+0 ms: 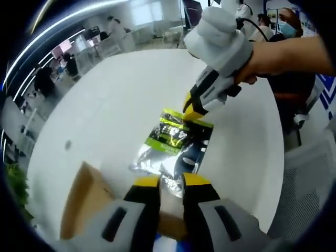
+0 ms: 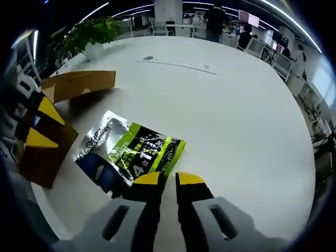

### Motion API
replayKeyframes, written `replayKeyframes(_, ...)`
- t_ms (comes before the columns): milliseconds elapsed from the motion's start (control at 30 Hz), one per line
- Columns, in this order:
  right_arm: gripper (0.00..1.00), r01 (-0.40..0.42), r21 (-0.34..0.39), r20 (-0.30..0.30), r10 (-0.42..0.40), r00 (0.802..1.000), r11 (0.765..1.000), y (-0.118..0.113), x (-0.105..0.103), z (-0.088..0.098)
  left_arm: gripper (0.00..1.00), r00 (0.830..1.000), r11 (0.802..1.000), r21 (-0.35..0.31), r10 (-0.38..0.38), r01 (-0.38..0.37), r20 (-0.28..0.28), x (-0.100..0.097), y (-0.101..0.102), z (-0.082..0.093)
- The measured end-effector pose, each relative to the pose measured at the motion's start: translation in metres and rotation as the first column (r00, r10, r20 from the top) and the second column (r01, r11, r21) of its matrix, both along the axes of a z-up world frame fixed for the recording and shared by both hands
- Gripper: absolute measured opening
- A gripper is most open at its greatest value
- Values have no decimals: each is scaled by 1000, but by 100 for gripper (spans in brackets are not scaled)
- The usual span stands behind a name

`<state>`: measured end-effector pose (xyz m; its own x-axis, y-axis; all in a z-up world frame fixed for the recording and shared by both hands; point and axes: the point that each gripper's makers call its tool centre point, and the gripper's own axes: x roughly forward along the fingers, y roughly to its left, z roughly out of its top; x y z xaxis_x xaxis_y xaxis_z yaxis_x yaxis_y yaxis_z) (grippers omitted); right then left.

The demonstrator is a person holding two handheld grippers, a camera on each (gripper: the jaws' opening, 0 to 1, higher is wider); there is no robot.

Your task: Operate the shoe box by opening the lid, removing the specified soft item, and placing it in the target area until the item is outside and the box remains undamaged.

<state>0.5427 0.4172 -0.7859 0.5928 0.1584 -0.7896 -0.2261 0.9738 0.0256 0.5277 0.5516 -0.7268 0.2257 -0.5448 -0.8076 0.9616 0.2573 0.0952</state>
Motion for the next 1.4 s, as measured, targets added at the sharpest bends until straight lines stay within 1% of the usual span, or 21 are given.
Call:
replayKeyframes(33, 12, 1, 1, 3, -1, 1000, 1000, 0, -1, 2, 14, 1000, 1000, -9, 14, -14, -11, 0, 1, 1)
replayKeyframes(167, 14, 4, 1, 15, -4, 1000, 1000, 0, -4, 10, 16, 999, 999, -30, 39, -39, -23, 0, 5, 8)
replayKeyframes(233, 15, 3, 10, 21, -4, 1000, 1000, 4, -7, 16, 17, 998, 998, -45, 50, -52, -30, -1, 6, 12)
replayKeyframes(367, 19, -8, 25, 31, 7, 1000, 1000, 12, -11, 25, 20, 994, 993, -81, 85, -90, -62, -3, 11, 20)
replayKeyframes(400, 20, -22, 31, 32, 21, 999, 999, 17, -13, 29, 21, 994, 992, -86, 91, -96, -66, -3, 14, 22)
replayKeyframes(567, 23, -55, 26, 43, 54, 998, 998, 26, -18, 40, 26, 987, 983, -111, 135, -145, -87, -3, 29, 30)
replayKeyframes(733, 27, -76, 39, 57, 74, 996, 996, 38, -23, 53, 28, 978, 971, -137, 186, -199, -98, -2, 44, 37)
replayKeyframes(933, 30, -106, 45, 84, 101, 991, 993, 56, -26, 70, 31, 969, 957, -159, 229, -242, -96, -2, 63, 45)
replayKeyframes(1067, 31, -125, 49, 93, 120, 988, 991, 68, -30, 78, 32, 965, 952, -161, 249, -260, -88, -2, 77, 48)
replayKeyframes(1267, 34, -149, 54, 102, 142, 984, 987, 83, -33, 84, 33, 955, 941, -164, 288, -296, -73, -1, 100, 53)
replayKeyframes(1400, 35, -153, 84, 108, 144, 984, 985, 96, -35, 88, 34, 946, 929, -182, 313, -323, -80, 0, 112, 57)
